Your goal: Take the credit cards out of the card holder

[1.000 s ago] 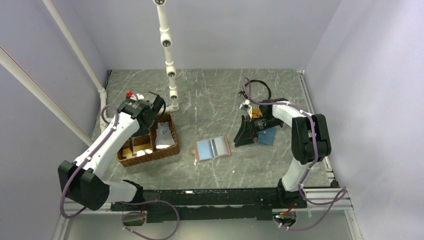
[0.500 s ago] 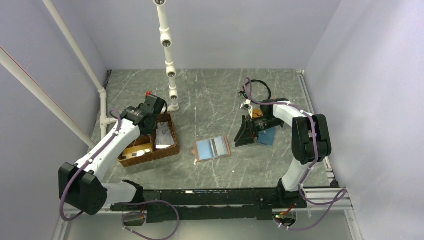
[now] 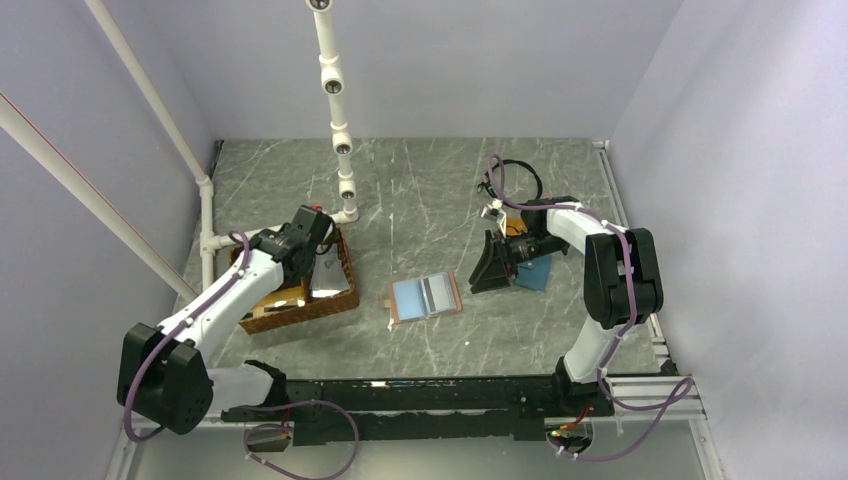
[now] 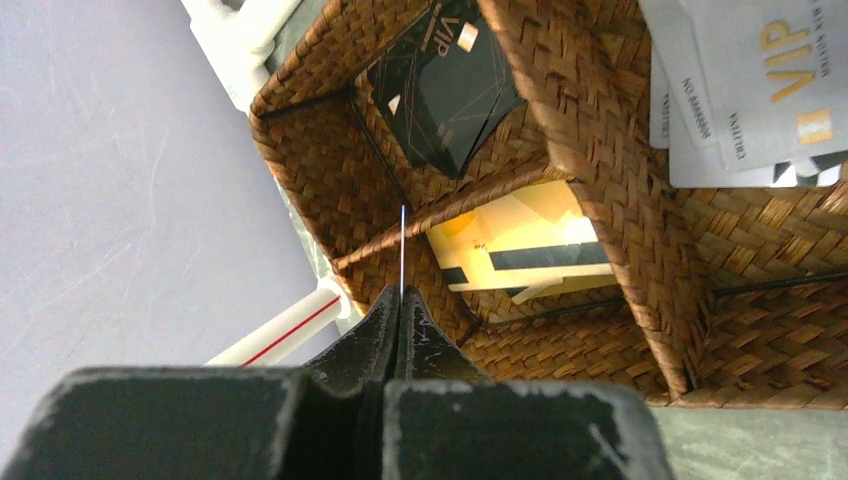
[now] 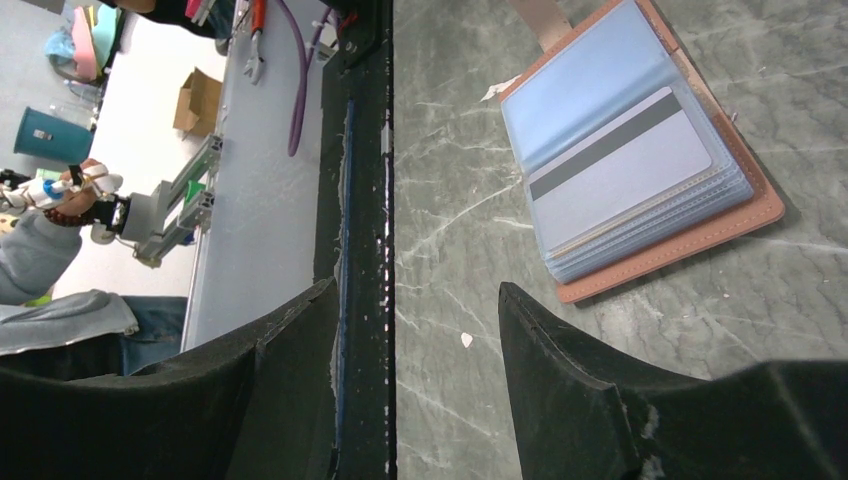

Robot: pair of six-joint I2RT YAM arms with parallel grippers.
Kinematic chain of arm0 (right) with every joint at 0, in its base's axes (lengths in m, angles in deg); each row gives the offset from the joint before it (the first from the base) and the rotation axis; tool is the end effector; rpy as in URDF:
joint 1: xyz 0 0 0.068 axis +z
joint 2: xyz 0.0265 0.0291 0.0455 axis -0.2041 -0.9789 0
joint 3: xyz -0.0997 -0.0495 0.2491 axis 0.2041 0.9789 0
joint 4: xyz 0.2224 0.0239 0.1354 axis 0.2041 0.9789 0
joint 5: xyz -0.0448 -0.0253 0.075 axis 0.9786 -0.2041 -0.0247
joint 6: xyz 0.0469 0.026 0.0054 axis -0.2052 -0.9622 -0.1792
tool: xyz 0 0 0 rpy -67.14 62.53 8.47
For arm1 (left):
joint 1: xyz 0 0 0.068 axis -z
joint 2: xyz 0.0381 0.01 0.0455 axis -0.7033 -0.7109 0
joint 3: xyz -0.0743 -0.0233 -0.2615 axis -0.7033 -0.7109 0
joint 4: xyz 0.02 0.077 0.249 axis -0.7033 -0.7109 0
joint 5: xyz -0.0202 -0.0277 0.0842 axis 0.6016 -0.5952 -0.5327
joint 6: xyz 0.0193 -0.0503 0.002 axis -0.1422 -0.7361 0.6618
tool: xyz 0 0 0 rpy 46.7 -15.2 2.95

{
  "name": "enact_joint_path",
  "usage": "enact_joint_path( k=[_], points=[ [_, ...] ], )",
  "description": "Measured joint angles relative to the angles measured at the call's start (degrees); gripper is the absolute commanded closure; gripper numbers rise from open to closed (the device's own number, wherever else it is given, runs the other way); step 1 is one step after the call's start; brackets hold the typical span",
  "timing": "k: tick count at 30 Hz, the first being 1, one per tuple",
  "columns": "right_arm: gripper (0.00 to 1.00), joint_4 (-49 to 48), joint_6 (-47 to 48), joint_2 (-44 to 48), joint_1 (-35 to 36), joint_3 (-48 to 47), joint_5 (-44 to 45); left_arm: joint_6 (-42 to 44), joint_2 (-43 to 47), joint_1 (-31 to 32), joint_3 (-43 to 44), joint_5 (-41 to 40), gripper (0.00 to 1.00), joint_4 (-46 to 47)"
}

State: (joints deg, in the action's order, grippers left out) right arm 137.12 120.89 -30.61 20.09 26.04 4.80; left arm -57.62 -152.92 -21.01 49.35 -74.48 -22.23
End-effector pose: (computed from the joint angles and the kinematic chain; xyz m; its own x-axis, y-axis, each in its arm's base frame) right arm 0.2720 0.0744 0.1886 -0.6871 -0.3239 -0.6504 -0.6964 0.0382 0.7167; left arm 0.2130 -0.0706 0.2480 -0.8230 0.4861 -0.2939 0.2428 0.7688 0.5915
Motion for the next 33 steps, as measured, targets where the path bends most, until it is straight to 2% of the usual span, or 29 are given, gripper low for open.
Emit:
enact_joint_path(
  k=[1, 3, 7, 9, 13, 16, 18, 23, 26, 33],
  points=[
    [0.37, 0.0, 0.0, 0.0, 0.0, 0.0, 0.0, 0.2, 0.0, 0.0, 0.0, 0.2, 0.95, 0.4],
    [0.37, 0.0, 0.0, 0.0, 0.0, 0.0, 0.0, 0.6, 0.2, 0.0, -0.5, 0.5, 0.75, 1.9],
    [0.37, 0.2, 0.2, 0.0, -0.2, 0.0, 0.0, 0.7, -0.2, 0.0, -1.0, 0.7, 0.53, 3.0],
    [0.37, 0.2, 0.2, 0.0, -0.4, 0.0, 0.0, 0.4, -0.6, 0.0, -0.9, 0.6, 0.47, 2.9],
    [0.37, 0.3, 0.5, 0.0, -0.6, 0.0, 0.0, -1.2, -1.9, 0.0, 0.8, 0.7, 0.43, 0.7],
    [0.38, 0.7, 0.9, 0.0, -0.6, 0.0, 0.0, -3.3, -1.9, 0.1, 5.6, 1.8, 0.36, -2.5],
    [0.38, 1.1, 1.3, 0.0, -0.6, 0.0, 0.0, -5.4, -1.4, 0.3, 9.7, 3.4, 0.29, -3.7],
    [0.38, 1.7, 2.3, 0.1, -0.6, 0.0, 0.7, -12.5, 3.8, 0.4, 16.2, 12.4, 0.02, -2.8],
    [0.38, 1.6, 2.1, 1.2, -0.6, 0.0, 2.1, -19.6, 9.3, 0.4, 14.9, 19.5, 0.01, 1.0],
    [0.37, -2.4, -2.3, 8.8, -0.6, -0.1, 8.6, -41.0, 23.0, 0.5, -0.7, 30.9, 0.00, 15.9]
  ],
)
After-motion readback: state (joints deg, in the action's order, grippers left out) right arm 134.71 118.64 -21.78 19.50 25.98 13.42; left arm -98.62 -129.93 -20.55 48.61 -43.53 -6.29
